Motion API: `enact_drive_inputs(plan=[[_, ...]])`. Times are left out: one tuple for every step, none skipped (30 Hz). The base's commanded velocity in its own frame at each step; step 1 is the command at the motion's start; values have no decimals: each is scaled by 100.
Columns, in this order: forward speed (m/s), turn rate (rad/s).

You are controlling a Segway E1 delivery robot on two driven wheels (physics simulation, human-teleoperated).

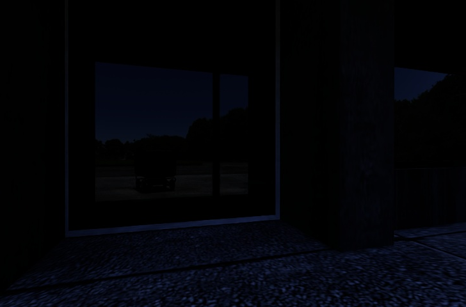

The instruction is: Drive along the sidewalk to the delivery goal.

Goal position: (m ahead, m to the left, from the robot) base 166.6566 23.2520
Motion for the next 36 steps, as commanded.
enact_drive_inputs(plan=[[0, 0], [0, 0], [0, 0], [0, 0], [0, 0], [0, 0], [0, 0], [0, 0], [0, 0], [0, 0], [0, 0], [0, 0], [0, 0], [0, 0], [0, 0], [0, 0], [0, 0], [0, 0], [0, 0], [0, 0], [0, 0], [0, 0], [0, 0], [0, 0], [0, 0], [0, 0], [0, 0], [0, 0], [0, 0], [0, 0], [0, -38], [0, -66], [0, -91], [0, -91], [0, -99], [0, -109]])
